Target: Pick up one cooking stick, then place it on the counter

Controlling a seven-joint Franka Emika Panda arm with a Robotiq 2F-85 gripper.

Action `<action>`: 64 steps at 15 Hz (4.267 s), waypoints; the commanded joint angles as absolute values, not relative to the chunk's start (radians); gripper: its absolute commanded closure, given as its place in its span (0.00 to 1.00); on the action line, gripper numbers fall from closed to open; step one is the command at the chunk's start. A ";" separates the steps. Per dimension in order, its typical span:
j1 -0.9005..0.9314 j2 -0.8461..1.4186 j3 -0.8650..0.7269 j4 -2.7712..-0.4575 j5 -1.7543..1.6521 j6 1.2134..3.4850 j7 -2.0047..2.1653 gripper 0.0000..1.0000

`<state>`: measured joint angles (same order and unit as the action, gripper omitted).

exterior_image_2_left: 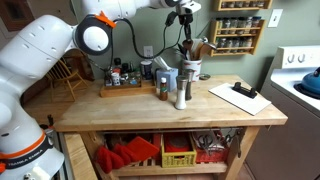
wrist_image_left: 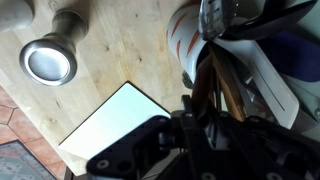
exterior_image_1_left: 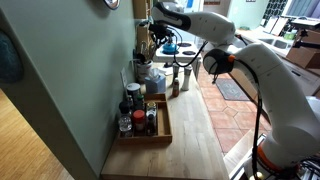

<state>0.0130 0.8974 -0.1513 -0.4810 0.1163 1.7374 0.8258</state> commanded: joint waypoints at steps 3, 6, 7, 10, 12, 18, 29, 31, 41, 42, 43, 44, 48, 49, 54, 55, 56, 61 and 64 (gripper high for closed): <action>-0.014 0.825 -0.094 -0.453 0.092 1.646 0.823 0.97; -0.030 0.785 -0.081 -0.453 0.101 1.628 0.832 0.97; -0.034 0.771 -0.078 -0.454 0.101 1.620 0.839 0.97; -0.048 0.730 -0.061 -0.461 0.112 1.602 0.844 0.97; -0.054 0.710 -0.056 -0.465 0.112 1.589 0.861 0.97; -0.064 0.657 -0.060 -0.470 0.108 1.517 0.982 0.97; -0.065 0.600 -0.059 -0.478 0.090 1.386 1.071 0.97; -0.061 0.587 -0.071 -0.486 0.069 1.323 1.075 0.97; -0.093 0.673 -0.065 -0.435 0.073 1.030 1.015 0.97; -0.096 0.689 -0.061 -0.433 0.078 1.025 0.997 0.97; -0.098 0.706 -0.058 -0.429 0.081 1.030 0.972 0.97; -0.102 0.726 -0.051 -0.425 0.087 1.048 0.939 0.97; -0.120 0.786 -0.025 -0.426 0.118 1.117 0.795 0.97; -0.123 0.796 -0.024 -0.432 0.120 1.117 0.772 0.97; -0.136 0.853 -0.026 -0.432 0.127 1.119 0.679 0.97; -0.141 0.861 -0.022 -0.431 0.135 1.124 0.663 0.97; -0.146 0.871 -0.018 -0.429 0.143 1.131 0.644 0.97; -0.171 0.902 0.008 -0.432 0.196 1.176 0.549 0.97; -0.176 0.924 0.018 -0.436 0.212 1.187 0.481 0.97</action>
